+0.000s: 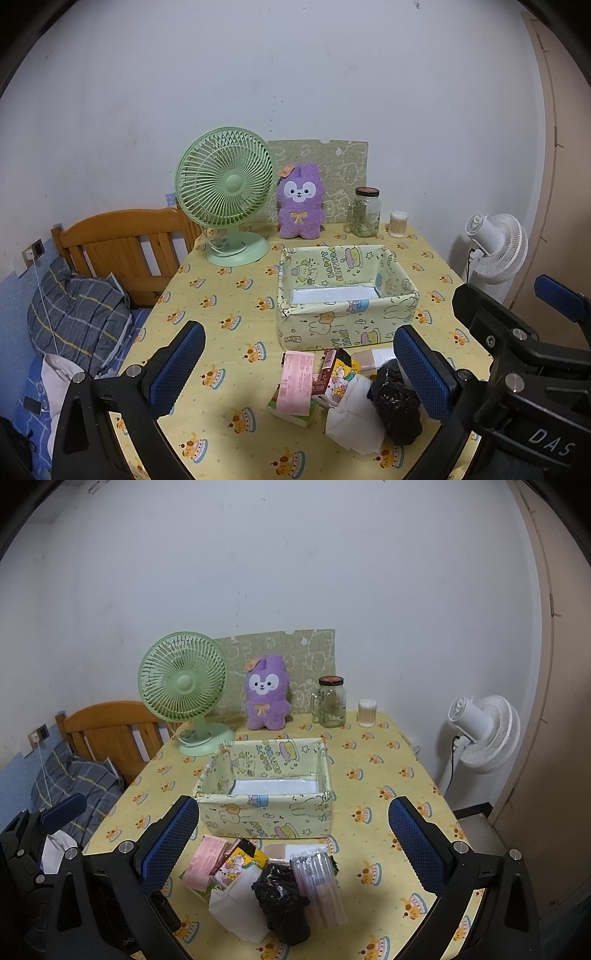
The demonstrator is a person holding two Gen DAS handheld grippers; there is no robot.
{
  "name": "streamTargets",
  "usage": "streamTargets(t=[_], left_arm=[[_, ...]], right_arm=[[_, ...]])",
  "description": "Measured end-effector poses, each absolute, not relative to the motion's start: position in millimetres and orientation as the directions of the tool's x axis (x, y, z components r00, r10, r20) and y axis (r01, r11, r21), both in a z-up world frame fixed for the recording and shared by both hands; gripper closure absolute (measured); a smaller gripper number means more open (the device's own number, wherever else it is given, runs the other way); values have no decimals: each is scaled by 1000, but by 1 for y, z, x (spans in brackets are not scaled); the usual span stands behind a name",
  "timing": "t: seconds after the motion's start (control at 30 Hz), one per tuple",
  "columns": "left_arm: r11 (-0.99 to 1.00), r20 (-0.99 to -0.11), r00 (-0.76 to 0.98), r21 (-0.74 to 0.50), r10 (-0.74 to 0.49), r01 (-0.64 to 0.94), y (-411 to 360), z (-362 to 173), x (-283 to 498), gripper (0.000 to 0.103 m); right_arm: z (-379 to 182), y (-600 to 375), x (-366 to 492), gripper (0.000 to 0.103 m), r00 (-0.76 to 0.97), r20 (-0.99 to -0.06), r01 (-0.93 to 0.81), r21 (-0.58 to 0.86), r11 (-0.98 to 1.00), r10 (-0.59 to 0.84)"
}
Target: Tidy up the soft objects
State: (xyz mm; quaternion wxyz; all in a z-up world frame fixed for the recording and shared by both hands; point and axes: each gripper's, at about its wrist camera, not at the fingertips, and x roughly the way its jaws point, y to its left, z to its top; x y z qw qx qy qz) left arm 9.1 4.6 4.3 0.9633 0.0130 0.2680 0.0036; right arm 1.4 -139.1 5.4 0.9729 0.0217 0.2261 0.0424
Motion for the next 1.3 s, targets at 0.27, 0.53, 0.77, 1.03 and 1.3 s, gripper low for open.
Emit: streamTargets(t=[0.27, 0.53, 0.77, 1.03, 1.3], left_arm=[[1000, -506, 863, 27, 9, 5, 0, 3, 1, 0], [1000, -501, 866, 26, 6, 8, -2, 2, -4, 0], [1000, -497, 868, 28, 14, 0, -2, 3, -7, 0], [1000, -494, 869, 19, 6, 4, -2, 2, -9, 0], [1000, -488, 873, 11, -6, 13, -10, -8, -15, 0]], right_arm=[[6, -139, -7, 0, 899, -428, -73, 63, 995, 93], [7, -139, -15, 0, 903, -419, -72, 57, 996, 90], [8, -139, -16, 0, 903, -418, -81, 61, 995, 100], [9, -139, -17, 0, 906, -412, -76, 59, 995, 94], [0, -147, -24, 0, 903, -417, -84, 65, 994, 103]])
